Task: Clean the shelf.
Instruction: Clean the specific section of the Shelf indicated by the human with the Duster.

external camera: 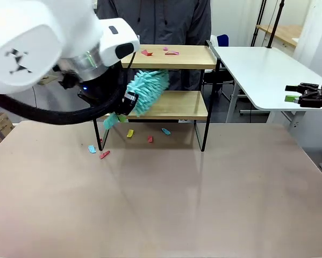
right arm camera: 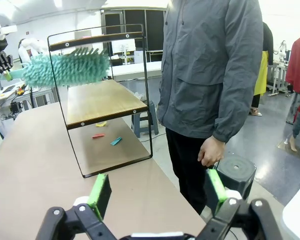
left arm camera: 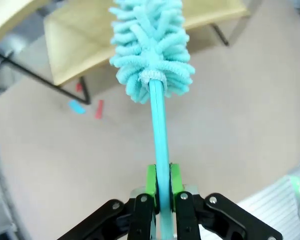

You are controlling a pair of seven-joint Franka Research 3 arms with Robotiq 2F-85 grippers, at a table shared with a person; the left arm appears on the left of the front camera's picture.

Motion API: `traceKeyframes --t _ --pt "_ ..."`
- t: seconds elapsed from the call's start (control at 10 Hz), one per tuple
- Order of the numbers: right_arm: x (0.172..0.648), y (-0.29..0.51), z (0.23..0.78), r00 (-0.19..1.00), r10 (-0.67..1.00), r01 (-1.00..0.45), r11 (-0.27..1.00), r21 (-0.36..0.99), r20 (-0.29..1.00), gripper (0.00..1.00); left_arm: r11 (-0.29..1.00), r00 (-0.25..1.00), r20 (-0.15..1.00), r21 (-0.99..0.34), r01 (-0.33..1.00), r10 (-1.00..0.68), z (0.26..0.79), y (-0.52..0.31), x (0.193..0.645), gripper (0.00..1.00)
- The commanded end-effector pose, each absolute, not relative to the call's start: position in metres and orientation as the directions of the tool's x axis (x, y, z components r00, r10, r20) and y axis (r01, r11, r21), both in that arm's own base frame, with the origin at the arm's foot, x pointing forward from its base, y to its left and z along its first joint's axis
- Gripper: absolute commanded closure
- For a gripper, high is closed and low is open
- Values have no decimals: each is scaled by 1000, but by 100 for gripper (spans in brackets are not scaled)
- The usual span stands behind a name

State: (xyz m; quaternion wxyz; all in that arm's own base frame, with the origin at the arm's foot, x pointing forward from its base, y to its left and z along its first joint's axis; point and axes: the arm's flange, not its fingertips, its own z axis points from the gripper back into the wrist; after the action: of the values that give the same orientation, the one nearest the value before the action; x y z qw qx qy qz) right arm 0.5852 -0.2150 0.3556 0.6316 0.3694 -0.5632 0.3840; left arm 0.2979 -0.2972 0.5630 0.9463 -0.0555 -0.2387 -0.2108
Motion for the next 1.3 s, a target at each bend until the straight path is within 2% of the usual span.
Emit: traceKeyframes --t 0.0,0.3,0.5,0.6,0.8,0.9,1.0,1.1,1.2 --pt "586 -213 358 67 69 -902 430 31 995 0 789 737 412 -67 611 -536 564 -257 286 87" --pt "586 -213 358 67 69 -902 430 31 995 0 617 623 372 -153 772 -688 576 -209 273 87" --pt "586 -213 358 67 69 -902 430 31 995 0 506 559 346 -238 829 -754 582 -175 266 87" --pt "586 -213 358 67 69 -902 430 31 995 0 496 557 312 -257 829 -770 594 -157 257 87" --pt "586 -213 358 67 69 -902 430 31 995 0 487 536 112 -295 822 -837 606 -127 239 87" --pt "586 -213 358 67 69 -902 430 31 995 0 440 484 52 -340 831 -874 602 -111 233 87" --pt "586 -213 358 67 69 -902 430 31 995 0 447 478 -12 -376 812 -878 594 -98 230 87" --pt "586 -213 358 67 69 -902 430 31 995 0 439 458 -58 -414 797 -887 583 -84 226 87" --pt "586 -213 358 67 69 -902 430 31 995 0 419 442 -51 -430 799 -895 577 -76 225 87"
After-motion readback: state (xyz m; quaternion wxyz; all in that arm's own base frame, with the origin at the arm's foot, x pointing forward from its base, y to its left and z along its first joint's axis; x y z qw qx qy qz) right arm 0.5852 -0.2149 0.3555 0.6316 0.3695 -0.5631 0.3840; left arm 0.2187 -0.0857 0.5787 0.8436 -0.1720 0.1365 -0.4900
